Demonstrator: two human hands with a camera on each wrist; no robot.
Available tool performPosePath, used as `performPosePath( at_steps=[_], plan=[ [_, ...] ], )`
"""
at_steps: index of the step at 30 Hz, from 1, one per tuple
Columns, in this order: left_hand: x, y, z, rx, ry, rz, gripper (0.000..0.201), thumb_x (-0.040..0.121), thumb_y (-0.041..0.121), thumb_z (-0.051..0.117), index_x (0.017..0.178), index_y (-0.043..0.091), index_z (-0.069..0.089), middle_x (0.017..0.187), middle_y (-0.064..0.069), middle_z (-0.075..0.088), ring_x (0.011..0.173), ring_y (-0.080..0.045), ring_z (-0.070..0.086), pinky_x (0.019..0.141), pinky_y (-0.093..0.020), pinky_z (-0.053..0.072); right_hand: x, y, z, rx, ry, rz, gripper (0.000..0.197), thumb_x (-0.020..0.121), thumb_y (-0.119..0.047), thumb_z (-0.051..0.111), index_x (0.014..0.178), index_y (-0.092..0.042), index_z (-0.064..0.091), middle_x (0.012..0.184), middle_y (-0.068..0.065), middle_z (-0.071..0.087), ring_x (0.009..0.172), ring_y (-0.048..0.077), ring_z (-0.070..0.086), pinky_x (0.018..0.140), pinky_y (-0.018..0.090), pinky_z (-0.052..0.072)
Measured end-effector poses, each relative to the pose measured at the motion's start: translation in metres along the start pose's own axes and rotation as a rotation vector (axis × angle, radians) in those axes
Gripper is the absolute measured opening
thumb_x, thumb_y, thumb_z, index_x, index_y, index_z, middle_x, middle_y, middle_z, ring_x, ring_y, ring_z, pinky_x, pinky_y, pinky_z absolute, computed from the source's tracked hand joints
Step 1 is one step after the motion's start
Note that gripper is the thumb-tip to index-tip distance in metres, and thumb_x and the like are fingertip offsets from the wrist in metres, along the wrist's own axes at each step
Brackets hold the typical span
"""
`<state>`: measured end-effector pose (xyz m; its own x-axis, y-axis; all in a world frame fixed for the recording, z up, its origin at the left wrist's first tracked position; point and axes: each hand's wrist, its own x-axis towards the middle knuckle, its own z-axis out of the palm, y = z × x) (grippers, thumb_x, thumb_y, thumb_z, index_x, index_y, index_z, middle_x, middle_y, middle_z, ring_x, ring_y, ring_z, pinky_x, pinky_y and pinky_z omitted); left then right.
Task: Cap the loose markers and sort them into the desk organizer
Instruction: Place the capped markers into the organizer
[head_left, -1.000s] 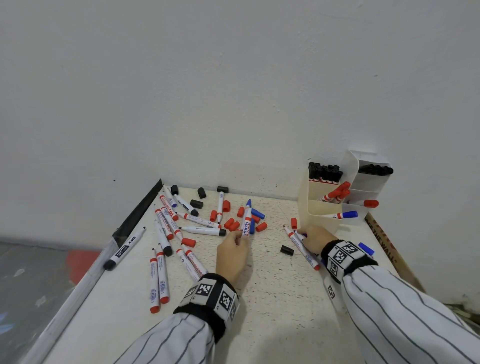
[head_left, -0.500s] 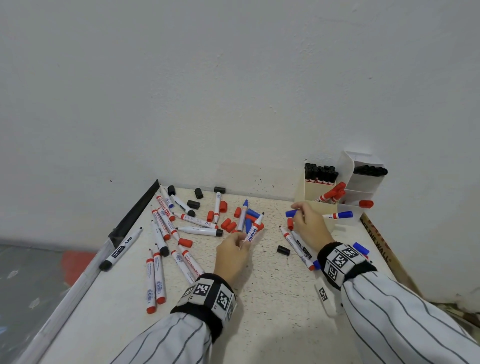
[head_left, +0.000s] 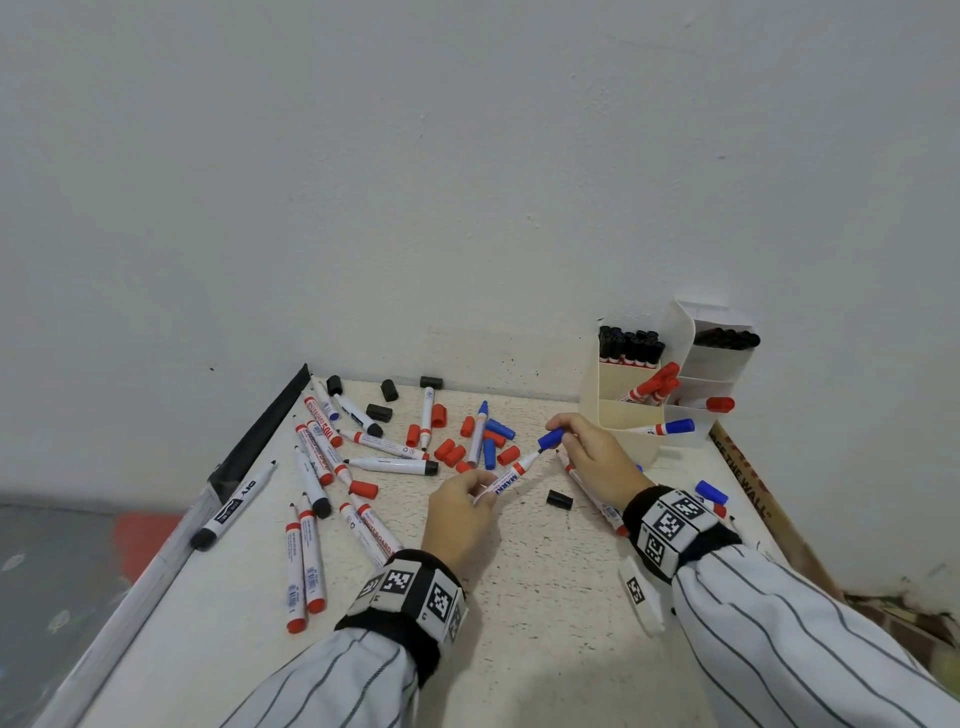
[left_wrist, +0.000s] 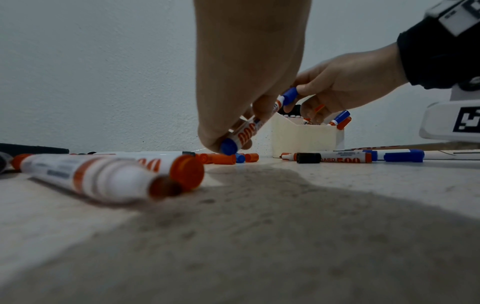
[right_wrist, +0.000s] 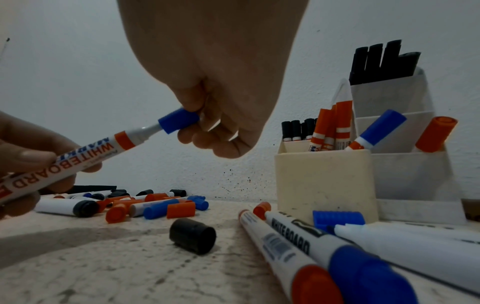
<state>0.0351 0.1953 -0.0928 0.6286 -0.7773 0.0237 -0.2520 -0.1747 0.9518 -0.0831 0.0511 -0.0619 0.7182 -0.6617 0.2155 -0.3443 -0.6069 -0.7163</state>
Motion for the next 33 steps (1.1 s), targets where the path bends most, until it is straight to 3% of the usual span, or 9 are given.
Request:
performPosePath(
  at_steps=[6, 9, 12, 14, 17, 24, 27, 30, 33],
  plan=[
    [0.0, -0.001, 0.001, 0.021, -0.023, 0.015, 0.018, 0.095, 0.012, 0.05, 0.106, 0.018, 0.062, 0.095, 0.003, 0.058, 0.075, -0.005, 0.051, 0.055, -0.007, 0.04, -0.005, 0.001, 0.003, 0.011, -0.046, 0.049, 0.023, 0.098, -0.007, 0.035, 0.107, -0.019, 0.053, 0.087, -0.008, 0.053, 0.073, 0.005, 0.047, 0.071, 0.021, 0.038],
    [-0.001, -0.001, 0.003, 0.048, -0.051, 0.024, 0.021, 0.097, 0.015, 0.045, 0.109, 0.019, 0.062, 0.098, 0.004, 0.06, 0.08, -0.006, 0.054, 0.061, -0.012, 0.038, -0.01, -0.001, 0.007, 0.029, -0.07, 0.079, 0.021, 0.099, -0.012, 0.036, 0.105, -0.022, 0.053, 0.074, -0.009, 0.052, 0.066, 0.007, 0.046, 0.064, 0.019, 0.038],
    [-0.001, 0.002, 0.001, 0.044, -0.1, 0.025, 0.018, 0.098, 0.017, 0.042, 0.103, 0.021, 0.059, 0.091, 0.004, 0.058, 0.074, -0.005, 0.051, 0.059, -0.012, 0.038, -0.013, -0.005, 0.01, 0.074, -0.026, 0.141, 0.021, 0.099, -0.025, 0.04, 0.086, -0.017, 0.055, 0.067, -0.004, 0.053, 0.061, 0.008, 0.045, 0.063, 0.021, 0.037],
    [0.0, 0.002, 0.001, 0.042, -0.163, 0.045, 0.017, 0.094, 0.021, 0.051, 0.107, 0.017, 0.06, 0.095, 0.003, 0.059, 0.08, -0.007, 0.054, 0.067, -0.014, 0.042, -0.016, -0.006, 0.011, 0.039, -0.02, 0.172, 0.035, 0.097, -0.035, 0.041, 0.069, -0.015, 0.049, 0.062, 0.001, 0.044, 0.061, 0.014, 0.041, 0.063, 0.03, 0.035],
    [-0.002, 0.0, 0.003, 0.102, -0.236, 0.071, 0.026, 0.084, 0.019, 0.065, 0.109, 0.022, 0.058, 0.101, 0.005, 0.056, 0.085, -0.005, 0.053, 0.07, -0.017, 0.04, -0.02, -0.01, 0.01, 0.029, 0.021, 0.239, 0.046, 0.097, -0.039, 0.04, 0.056, -0.017, 0.036, 0.057, 0.0, 0.031, 0.057, 0.014, 0.033, 0.06, 0.03, 0.027],
    [0.0, 0.012, 0.002, 0.194, -0.161, 0.205, 0.018, 0.078, 0.022, 0.073, 0.093, 0.024, 0.062, 0.087, 0.005, 0.059, 0.074, -0.006, 0.05, 0.064, -0.016, 0.038, -0.027, -0.016, -0.002, 0.111, 0.095, 0.325, 0.045, 0.097, -0.034, 0.04, 0.056, -0.017, 0.034, 0.056, -0.001, 0.028, 0.054, 0.013, 0.03, 0.057, 0.03, 0.026],
    [-0.004, 0.026, 0.008, 0.266, -0.138, 0.26, 0.024, 0.083, 0.026, 0.067, 0.107, 0.022, 0.066, 0.091, 0.011, 0.063, 0.081, -0.005, 0.055, 0.071, -0.017, 0.042, -0.029, -0.019, -0.013, 0.145, 0.141, 0.334, 0.04, 0.097, -0.029, 0.039, 0.059, -0.015, 0.036, 0.057, 0.0, 0.029, 0.056, 0.014, 0.031, 0.058, 0.03, 0.027],
    [-0.007, 0.044, 0.013, 0.37, -0.129, 0.303, 0.036, 0.09, 0.029, 0.058, 0.125, 0.019, 0.059, 0.102, 0.001, 0.068, 0.089, -0.012, 0.059, 0.082, -0.027, 0.049, -0.033, -0.019, -0.022, 0.172, 0.178, 0.342, 0.039, 0.098, -0.025, 0.034, 0.06, -0.017, 0.036, 0.06, 0.003, 0.032, 0.061, 0.016, 0.033, 0.061, 0.031, 0.027],
    [-0.01, 0.058, 0.022, 0.424, -0.22, 0.363, 0.031, 0.095, 0.03, 0.05, 0.123, 0.02, 0.061, 0.078, 0.004, 0.062, 0.067, -0.01, 0.052, 0.063, -0.024, 0.044, -0.038, -0.017, -0.032, 0.231, 0.241, 0.349, 0.038, 0.098, -0.021, 0.032, 0.06, -0.016, 0.036, 0.057, 0.002, 0.031, 0.056, 0.014, 0.031, 0.056, 0.029, 0.027]
  ],
)
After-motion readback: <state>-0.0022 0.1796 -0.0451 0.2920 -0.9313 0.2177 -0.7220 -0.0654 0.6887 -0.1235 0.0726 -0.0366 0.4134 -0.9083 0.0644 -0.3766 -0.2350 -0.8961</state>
